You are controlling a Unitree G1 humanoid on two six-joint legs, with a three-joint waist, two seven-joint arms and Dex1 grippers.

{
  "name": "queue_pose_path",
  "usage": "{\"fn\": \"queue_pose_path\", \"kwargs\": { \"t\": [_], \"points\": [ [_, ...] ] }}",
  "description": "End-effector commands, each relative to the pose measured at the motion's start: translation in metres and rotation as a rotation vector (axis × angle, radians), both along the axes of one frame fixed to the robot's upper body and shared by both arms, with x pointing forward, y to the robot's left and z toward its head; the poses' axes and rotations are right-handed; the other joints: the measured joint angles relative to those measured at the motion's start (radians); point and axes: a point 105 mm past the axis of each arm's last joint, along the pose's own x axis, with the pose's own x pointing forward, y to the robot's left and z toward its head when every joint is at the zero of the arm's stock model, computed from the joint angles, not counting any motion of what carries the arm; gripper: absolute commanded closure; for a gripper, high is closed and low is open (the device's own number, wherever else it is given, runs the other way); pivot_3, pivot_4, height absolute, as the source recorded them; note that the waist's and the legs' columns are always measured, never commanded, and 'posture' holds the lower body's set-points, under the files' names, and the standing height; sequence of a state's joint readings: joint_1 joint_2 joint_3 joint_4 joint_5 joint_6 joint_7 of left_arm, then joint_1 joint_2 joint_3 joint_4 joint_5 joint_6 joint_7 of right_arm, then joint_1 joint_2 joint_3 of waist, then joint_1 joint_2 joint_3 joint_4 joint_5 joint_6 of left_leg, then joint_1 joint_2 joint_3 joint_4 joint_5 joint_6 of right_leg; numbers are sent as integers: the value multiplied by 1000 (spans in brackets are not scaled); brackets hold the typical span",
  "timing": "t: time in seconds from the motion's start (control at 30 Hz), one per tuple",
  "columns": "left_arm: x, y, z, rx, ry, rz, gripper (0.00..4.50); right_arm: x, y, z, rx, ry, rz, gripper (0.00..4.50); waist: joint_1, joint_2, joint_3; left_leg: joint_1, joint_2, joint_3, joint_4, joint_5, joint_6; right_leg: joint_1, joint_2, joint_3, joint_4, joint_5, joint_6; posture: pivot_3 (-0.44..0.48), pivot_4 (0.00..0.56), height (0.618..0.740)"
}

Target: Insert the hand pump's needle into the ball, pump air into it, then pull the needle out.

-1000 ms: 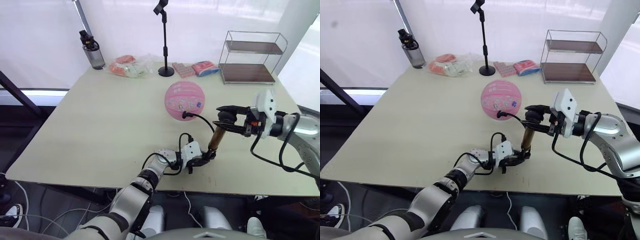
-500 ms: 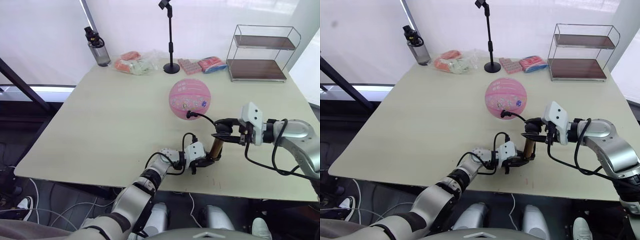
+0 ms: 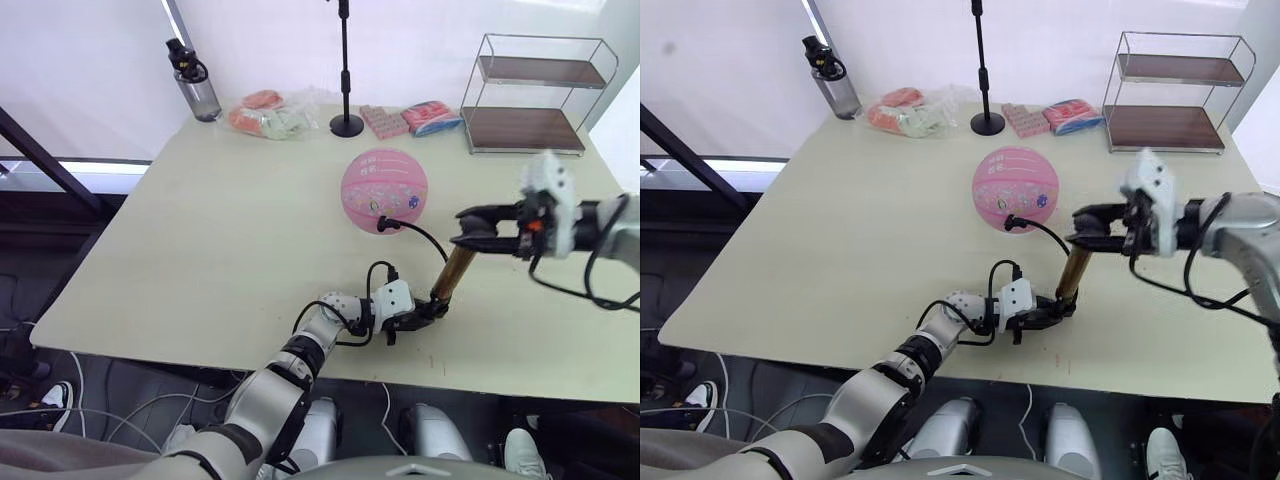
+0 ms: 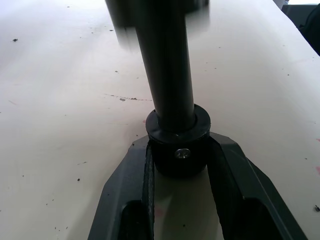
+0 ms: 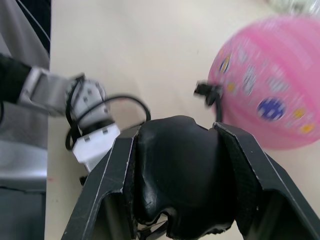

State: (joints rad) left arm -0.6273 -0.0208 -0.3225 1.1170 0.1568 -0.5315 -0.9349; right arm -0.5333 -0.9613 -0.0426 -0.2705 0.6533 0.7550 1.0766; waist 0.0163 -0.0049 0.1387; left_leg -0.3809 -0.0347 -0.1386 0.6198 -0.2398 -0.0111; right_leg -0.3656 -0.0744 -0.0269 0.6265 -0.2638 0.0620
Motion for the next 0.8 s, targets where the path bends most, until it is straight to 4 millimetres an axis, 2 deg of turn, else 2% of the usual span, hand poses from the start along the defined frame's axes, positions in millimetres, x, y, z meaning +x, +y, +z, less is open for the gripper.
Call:
{"fn": "queue_pose_path", "kwargs": {
  "t": [0.03,0.2,0.43,0.6,0.77,0.8],
  "points": [
    [-25,23,-48,161,141,1,3413,-8,-6,47,24,-142,5,2704,0,0,1,0,0,0,0,0,0,0,0,0,0,0,0,0,150,731],
    [-26,22,-49,163,142,-3,3413,-17,-10,86,27,-222,10,2704,-1,2,3,0,0,0,0,0,0,0,-1,0,0,0,0,0,150,731],
    [-27,22,-49,164,142,-6,3413,-25,-9,113,31,-274,25,2704,-1,4,5,-1,0,0,0,0,0,0,-1,-1,0,0,0,0,150,731],
    [-27,22,-50,165,142,-5,3413,-23,-10,115,30,-276,15,2704,1,5,5,-7,-3,0,2,0,0,-6,-3,-1,1,1,1,0,150,731],
    [-27,22,-50,164,142,-2,3413,-23,-3,91,6,-211,39,2704,-2,5,5,-13,-4,0,9,0,1,-10,-3,-1,3,2,3,0,150,731],
    [-27,22,-50,163,143,-2,3413,-23,0,81,-3,-188,51,2704,-2,5,5,-13,-4,0,9,0,1,-10,-3,-1,3,2,3,0,150,731]
  ]
}}
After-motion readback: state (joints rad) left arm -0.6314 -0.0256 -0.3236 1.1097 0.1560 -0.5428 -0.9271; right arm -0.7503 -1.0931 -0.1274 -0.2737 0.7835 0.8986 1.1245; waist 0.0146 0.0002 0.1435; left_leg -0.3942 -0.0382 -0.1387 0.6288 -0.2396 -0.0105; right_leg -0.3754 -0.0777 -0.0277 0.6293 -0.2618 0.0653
